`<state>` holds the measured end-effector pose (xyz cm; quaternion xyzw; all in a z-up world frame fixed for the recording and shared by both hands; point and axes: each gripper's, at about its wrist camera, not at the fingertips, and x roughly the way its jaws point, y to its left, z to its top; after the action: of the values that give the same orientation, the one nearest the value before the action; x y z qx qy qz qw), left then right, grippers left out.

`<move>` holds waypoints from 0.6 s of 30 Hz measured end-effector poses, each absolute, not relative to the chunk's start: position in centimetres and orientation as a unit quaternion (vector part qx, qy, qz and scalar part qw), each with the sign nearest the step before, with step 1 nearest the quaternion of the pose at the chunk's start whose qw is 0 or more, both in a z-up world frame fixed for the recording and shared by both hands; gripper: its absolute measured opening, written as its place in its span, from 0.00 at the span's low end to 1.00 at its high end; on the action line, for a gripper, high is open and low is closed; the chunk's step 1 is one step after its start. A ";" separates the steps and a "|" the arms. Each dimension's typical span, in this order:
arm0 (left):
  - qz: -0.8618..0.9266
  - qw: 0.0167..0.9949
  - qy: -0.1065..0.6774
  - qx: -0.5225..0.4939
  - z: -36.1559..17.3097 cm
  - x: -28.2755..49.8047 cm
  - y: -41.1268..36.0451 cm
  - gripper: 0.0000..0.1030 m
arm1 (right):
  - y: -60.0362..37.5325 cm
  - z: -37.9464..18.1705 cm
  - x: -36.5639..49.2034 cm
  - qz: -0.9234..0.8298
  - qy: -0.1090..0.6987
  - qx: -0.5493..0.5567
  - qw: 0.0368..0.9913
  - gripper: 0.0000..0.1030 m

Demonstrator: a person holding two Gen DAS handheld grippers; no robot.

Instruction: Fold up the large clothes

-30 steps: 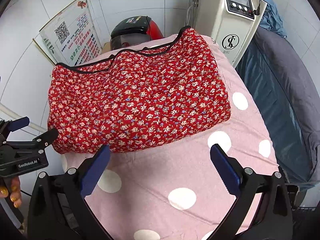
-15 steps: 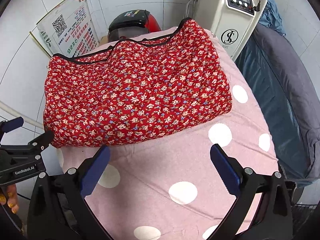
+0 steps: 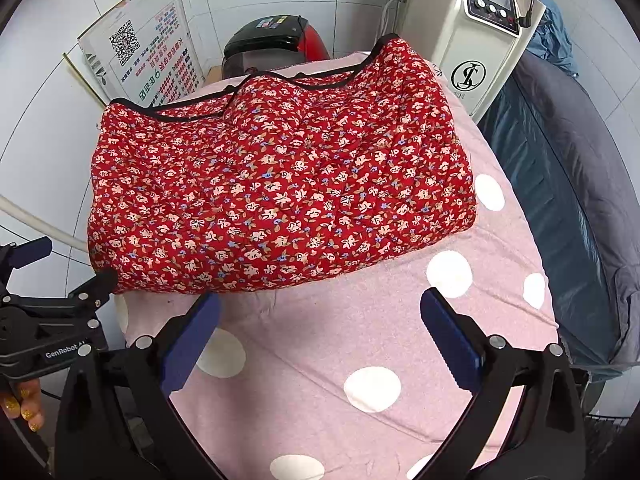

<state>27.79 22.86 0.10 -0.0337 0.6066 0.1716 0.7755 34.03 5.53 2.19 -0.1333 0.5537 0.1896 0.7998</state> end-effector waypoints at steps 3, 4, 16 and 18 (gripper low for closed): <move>0.171 0.774 0.609 -0.033 -0.2 27.8 22.8 0.94 | 5.8 2.3 33.9 0.192 0.551 -0.139 0.800 0.96; 0.170 0.773 0.611 -0.033 -0.3 27.8 22.8 0.94 | 5.9 2.3 33.9 0.192 0.552 -0.140 0.799 0.96; 0.178 0.773 0.608 -0.025 -0.1 27.5 23.1 0.94 | 6.7 2.1 33.6 0.199 0.549 -0.150 0.798 0.96; 0.179 0.773 0.608 -0.020 -0.1 27.6 23.1 0.94 | 6.8 2.2 33.6 0.198 0.547 -0.151 0.799 0.96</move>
<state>27.59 23.07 -0.12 -0.0201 0.6082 0.1789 0.7731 33.56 6.83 2.22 -0.1514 0.5473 0.1984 0.7988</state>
